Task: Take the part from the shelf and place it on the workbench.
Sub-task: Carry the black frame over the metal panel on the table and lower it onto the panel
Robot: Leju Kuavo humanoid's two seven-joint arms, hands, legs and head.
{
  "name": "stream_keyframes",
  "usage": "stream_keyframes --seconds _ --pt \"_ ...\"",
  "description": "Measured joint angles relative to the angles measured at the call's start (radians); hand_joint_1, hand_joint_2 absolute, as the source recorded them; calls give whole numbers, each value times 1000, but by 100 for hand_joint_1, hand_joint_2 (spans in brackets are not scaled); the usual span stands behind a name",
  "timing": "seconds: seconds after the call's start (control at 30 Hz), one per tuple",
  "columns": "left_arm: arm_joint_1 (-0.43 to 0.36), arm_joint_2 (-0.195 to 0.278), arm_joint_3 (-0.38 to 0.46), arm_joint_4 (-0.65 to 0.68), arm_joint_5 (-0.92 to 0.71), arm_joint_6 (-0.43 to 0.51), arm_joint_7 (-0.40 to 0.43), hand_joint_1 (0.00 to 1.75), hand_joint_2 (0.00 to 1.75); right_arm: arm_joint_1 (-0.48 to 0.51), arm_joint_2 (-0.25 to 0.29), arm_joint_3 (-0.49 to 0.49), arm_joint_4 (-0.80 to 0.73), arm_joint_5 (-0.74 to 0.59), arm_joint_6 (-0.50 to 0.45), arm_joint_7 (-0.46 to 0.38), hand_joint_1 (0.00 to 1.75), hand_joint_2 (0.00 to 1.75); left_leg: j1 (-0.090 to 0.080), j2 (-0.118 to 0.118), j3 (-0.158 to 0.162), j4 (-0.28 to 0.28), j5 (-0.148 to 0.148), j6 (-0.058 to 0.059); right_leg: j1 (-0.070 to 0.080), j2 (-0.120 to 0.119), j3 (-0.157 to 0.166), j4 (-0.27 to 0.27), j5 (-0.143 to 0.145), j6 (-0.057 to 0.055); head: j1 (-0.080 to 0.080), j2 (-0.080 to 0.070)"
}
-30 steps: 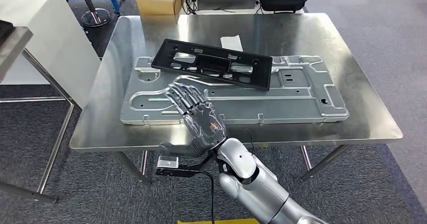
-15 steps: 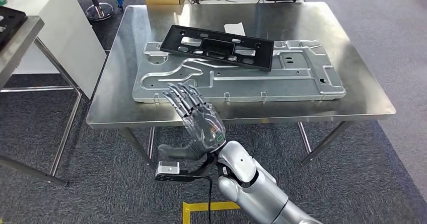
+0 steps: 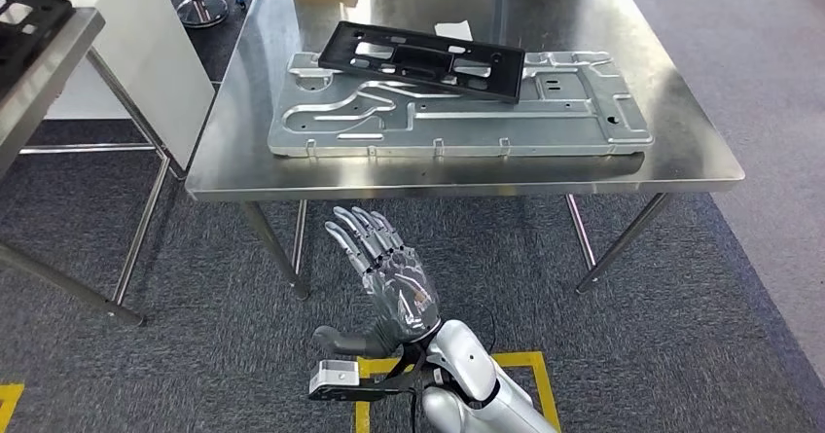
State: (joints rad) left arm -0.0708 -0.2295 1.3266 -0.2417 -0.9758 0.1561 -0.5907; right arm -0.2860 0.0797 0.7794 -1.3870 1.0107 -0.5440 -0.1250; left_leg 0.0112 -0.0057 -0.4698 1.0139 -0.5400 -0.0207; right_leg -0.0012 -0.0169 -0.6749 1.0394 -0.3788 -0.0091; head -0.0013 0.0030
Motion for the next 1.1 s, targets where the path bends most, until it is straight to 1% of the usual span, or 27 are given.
stream_keyframes --seconds 0.03,0.07,0.1,0.13,0.17,0.2,0.23,0.27,0.3,0.33,0.37,0.4,0.43,0.47,0.5,0.53,0.57,0.6,0.63,0.7,0.73,0.77,0.8,0.9,1.1 --pt "0 -1 1 0 2 3 -1 0 0 15 1 -2 0 -22 -4 -16 0 0 0 1 -7 -1 5 12 -1 -1 -1 -2 8 6 0 0" --pt "0 -1 3 0 4 6 -2 0 0 34 2 -4 1 -50 -8 -33 0 0 1 3 -14 -3 14 21 -3 1 -6 1 5 12 -2 0" --pt "0 -2 5 0 8 8 -4 0 0 55 2 -8 4 -83 -11 -50 0 0 1 5 -23 -6 25 30 -5 3 -13 14 -16 17 0 0" --pt "1 -3 9 -1 11 10 -5 0 0 81 4 -16 12 -127 -18 -69 0 0 3 7 -36 -8 37 38 -7 5 -25 47 -57 22 2 0" --pt "0 -3 12 -1 15 11 -4 0 0 106 6 -30 29 -181 -31 -91 0 0 2 8 -49 -8 47 43 -9 8 -38 94 -109 26 3 0" --pt "1 -4 17 -1 18 12 -2 0 0 131 11 -57 67 -262 -54 -130 0 0 2 8 -63 -8 58 46 -10 9 -51 155 -157 30 6 0" --pt "1 -6 21 -1 22 13 2 0 0 152 18 -99 126 -366 -80 -190 0 0 1 8 -76 -7 69 47 -10 9 -59 212 -183 33 6 0" --pt "2 -7 26 -1 25 16 7 0 0 168 26 -155 203 -481 -104 -267 0 0 0 7 -89 -7 79 47 -11 10 -58 247 -182 34 6 0" --pt "3 -10 30 -2 29 22 13 0 0 178 33 -228 296 -605 -120 -351 0 0 -1 7 -101 -6 88 47 -11 11 -44 258 -162 34 7 0" --pt "5 -13 35 -2 33 29 20 0 0 184 39 -312 397 -719 -121 -422 0 0 -2 6 -113 -6 97 46 -12 11 -13 232 -133 31 7 0" --pt "6 -17 41 -2 38 38 28 0 0 188 41 -406 501 -821 -111 -473 0 0 -3 4 -122 -5 106 44 -11 11 37 175 -113 26 7 0" --pt "6 -22 46 -2 42 48 35 0 0 192 40 -498 598 -899 -93 -502 0 0 -5 2 -129 -4 112 41 -8 10 92 101 -111 19 8 0" --pt "7 -27 51 -2 46 57 41 0 0 197 37 -584 684 -954 -73 -516 0 0 -7 1 -134 -3 118 37 -5 8 140 33 -121 12 7 0" --pt "7 -32 55 -2 47 64 45 0 0 202 34 -655 755 -987 -55 -521 0 0 -8 1 -135 -2 122 32 -2 8 171 -17 -136 7 8 0" --pt "6 -34 57 -2 48 69 50 0 0 208 32 -711 812 -1005 -43 -519 0 0 -9 2 -137 -1 121 29 0 9 184 -44 -145 6 8 0" --pt "5 -35 60 -2 46 77 57 0 0 212 32 -759 865 -1022 -34 -496 0 0 -9 4 -136 0 120 34 0 11 185 -52 -146 7 7 0" --pt "2 -36 62 -2 42 86 69 0 0 217 32 -803 914 -1042 -27 -445 0 0 -9 5 -136 -1 118 42 0 13 185 -55 -144 7 7 0" --pt "0 -36 64 -2 37 97 83 0 0 221 33 -845 959 -1064 -22 -363 0 0 -10 6 -135 -2 116 50 0 14 186 -55 -143 8 6 0" --pt "-2 -37 65 -2 33 108 98 0 0 225 32 -886 998 -1086 -21 -257 0 0 -9 5 -134 -4 119 54 1 13 187 -54 -143 6 6 0" --pt "-3 -38 70 -2 36 122 122 0 0 234 29 -960 1060 -1119 -20 -41 0 0 -8 5 -132 -9 130 41 2 13 186 -51 -141 1 6 0" --pt "-3 -39 73 -3 42 127 131 0 0 239 27 -989 1083 -1132 -14 40 0 0 -8 4 -132 -10 135 35 3 13 183 -50 -139 -2 6 0" --pt "-3 -41 78 -3 50 132 139 0 0 244 25 -1015 1101 -1143 -6 96 0 0 -7 4 -132 -12 139 31 3 13 181 -49 -137 -4 6 0" --pt "-3 -43 83 -3 58 135 145 0 0 248 25 -1037 1116 -1150 4 130 0 0 -7 4 -132 -12 142 28 3 14 178 -47 -136 -6 6 0" --pt "-5 -51 100 -3 74 143 165 0 0 253 27 -1077 1147 -1142 36 154 0 0 -6 4 -133 -13 144 25 4 15 174 -45 -135 -7 6 0" --pt "-16 -66 119 -3 78 161 194 0 0 253 28 -1080 1168 -1081 110 91 0 0 -5 4 -134 -13 146 21 5 15 173 -44 -135 -7 6 0"
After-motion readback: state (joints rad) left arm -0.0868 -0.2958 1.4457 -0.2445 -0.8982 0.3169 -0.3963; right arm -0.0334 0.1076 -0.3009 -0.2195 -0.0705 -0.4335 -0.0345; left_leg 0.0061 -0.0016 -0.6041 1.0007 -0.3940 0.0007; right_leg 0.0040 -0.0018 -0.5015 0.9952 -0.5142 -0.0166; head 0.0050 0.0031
